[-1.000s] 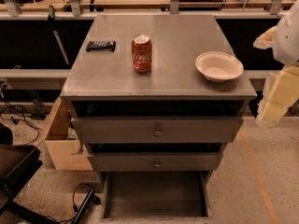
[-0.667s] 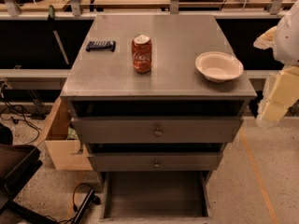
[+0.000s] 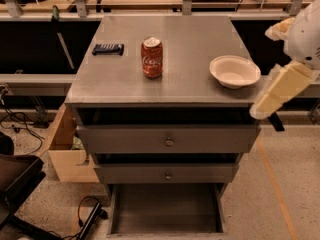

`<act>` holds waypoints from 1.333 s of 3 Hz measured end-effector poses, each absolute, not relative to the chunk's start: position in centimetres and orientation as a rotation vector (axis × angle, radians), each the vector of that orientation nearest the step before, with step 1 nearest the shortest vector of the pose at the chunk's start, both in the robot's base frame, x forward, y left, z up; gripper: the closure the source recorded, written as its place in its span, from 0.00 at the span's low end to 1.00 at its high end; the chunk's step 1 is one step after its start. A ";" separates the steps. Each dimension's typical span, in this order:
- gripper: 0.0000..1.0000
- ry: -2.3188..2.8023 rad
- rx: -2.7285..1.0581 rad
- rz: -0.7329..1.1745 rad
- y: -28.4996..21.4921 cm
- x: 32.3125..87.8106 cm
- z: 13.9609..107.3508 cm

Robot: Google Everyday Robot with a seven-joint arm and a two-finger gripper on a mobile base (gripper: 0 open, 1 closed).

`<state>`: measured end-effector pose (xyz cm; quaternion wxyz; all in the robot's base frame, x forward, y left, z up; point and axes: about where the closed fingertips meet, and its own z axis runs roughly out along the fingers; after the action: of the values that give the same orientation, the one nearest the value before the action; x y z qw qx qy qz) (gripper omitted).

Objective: Place coke can into bottom drawer

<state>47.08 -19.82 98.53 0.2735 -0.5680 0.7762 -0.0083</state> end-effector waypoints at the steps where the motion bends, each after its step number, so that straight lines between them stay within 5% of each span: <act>1: 0.00 1.918 -1.347 0.109 -18.1 53.2 100.3; 2: 0.00 1.815 -1.217 0.264 -16.5 58.3 101.1; 4: 0.00 1.793 -1.182 0.316 -16.2 59.5 101.1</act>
Offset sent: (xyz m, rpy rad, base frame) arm 0.1771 0.0430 0.0375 0.6811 -0.2103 -0.0097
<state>59.53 -16.23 101.08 0.4668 -0.4815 0.7305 0.1289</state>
